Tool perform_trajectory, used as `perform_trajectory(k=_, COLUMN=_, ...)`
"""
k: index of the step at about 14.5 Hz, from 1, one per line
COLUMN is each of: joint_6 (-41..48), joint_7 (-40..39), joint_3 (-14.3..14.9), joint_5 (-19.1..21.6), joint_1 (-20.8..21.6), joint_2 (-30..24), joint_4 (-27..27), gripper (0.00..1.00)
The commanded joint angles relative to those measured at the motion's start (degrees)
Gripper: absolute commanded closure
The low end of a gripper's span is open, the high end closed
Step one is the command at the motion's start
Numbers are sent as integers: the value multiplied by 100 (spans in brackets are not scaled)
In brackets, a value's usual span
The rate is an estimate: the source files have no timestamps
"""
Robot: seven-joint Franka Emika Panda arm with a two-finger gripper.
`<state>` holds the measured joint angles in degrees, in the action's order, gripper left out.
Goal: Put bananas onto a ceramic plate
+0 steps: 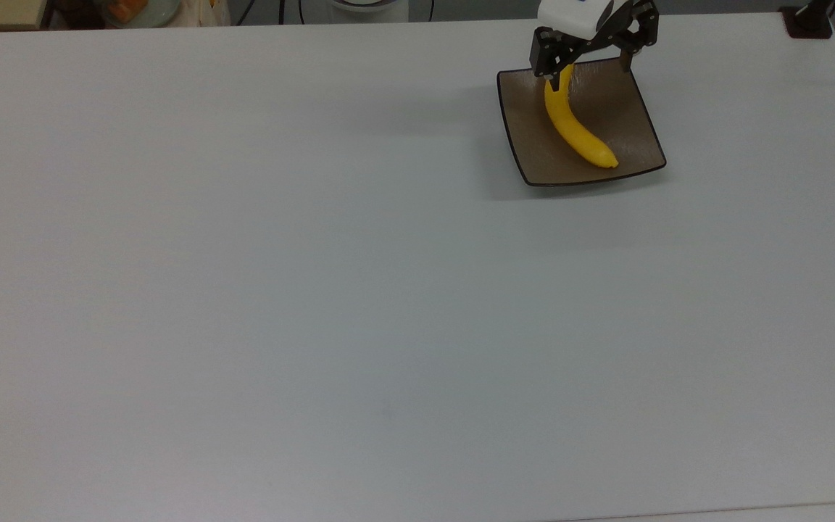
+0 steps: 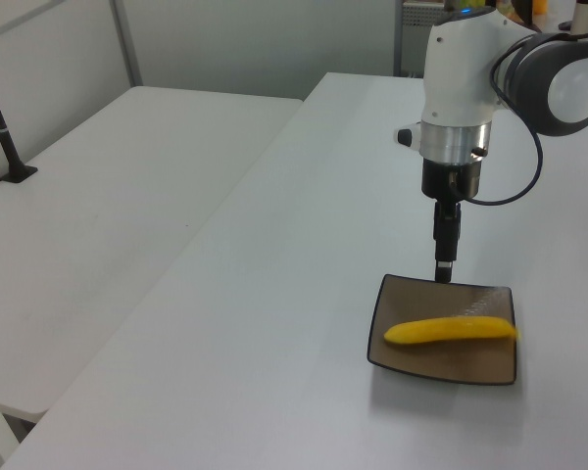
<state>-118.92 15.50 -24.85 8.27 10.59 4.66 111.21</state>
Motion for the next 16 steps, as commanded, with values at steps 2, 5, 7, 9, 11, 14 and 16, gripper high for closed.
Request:
perform_trajectory(k=2, joint_6=316, joint_7=-81, joint_3=24, joint_5=-315, joint_1=-180, joint_2=-203, joint_4=41, gripper=0)
perform_trajectory(k=5, joint_6=694, joint_7=-616, joint_3=68, joint_5=-869, joint_1=-338, joint_2=-220, joint_4=32, gripper=0)
perform_trajectory(k=7, joint_6=1010, joint_7=-994, joint_3=382, joint_5=-1098, joint_1=-382, joint_2=-264, joint_4=-81, gripper=0)
perform_trajectory(k=9, joint_6=1405, joint_7=-1433, joint_3=813, joint_5=-1108, joint_1=-365, joint_2=-273, joint_4=-265, gripper=0)
perform_trajectory(k=11, joint_6=1731, joint_7=-1716, joint_3=1382, joint_5=-1047, joint_1=-365, joint_2=-282, joint_4=-494, gripper=0)
perform_trajectory(k=14, joint_6=1697, joint_7=-1734, joint_3=2008, joint_5=-767, joint_1=-356, joint_2=-282, joint_4=-705, gripper=0)
perform_trajectory(k=16, joint_6=1680, joint_7=-1778, joint_3=2308, joint_5=-607, joint_1=-347, joint_2=-291, joint_4=-715, gripper=0)
